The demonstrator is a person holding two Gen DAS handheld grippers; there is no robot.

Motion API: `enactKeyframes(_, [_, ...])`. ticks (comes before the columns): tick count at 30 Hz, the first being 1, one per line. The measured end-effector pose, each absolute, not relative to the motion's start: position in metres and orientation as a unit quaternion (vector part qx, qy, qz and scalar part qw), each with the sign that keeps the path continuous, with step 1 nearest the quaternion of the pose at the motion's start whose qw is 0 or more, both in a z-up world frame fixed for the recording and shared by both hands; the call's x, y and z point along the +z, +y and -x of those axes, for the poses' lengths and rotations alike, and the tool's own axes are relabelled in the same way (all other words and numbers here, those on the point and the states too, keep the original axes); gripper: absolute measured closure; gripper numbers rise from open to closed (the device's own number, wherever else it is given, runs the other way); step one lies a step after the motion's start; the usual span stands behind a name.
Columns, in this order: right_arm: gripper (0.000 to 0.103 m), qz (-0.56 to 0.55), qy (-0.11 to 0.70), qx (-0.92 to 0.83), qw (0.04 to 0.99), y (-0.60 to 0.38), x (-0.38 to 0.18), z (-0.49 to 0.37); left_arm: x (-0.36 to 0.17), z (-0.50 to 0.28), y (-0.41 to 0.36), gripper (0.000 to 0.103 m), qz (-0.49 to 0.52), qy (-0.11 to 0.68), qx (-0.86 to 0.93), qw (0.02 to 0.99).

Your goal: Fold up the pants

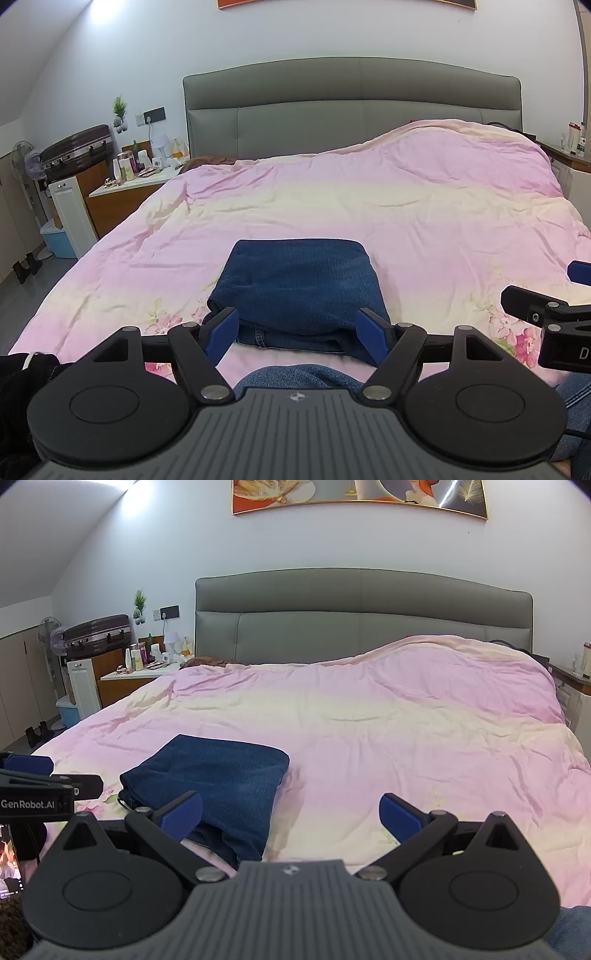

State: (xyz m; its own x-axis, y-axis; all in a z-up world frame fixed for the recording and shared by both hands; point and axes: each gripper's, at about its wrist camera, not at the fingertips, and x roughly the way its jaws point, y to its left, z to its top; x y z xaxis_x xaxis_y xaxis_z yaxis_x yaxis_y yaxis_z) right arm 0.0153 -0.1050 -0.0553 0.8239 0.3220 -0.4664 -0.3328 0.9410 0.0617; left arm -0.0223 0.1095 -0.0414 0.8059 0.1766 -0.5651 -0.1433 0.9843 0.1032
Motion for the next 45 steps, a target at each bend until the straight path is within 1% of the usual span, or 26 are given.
enactKeyframes(42, [0.005,-0.001,0.259,0.173,0.95,-0.1144,-0.0565,-0.0178,-0.0411,0.0222,0.103,0.018,-0.039,0.3,0.083,0.95])
enactKeyframes(45, [0.005,-0.002,0.26,0.174,0.95,-0.1146,-0.0574,-0.0189,-0.0414,0.0229,0.1037,0.018,-0.029,0.302,0.077,0.95])
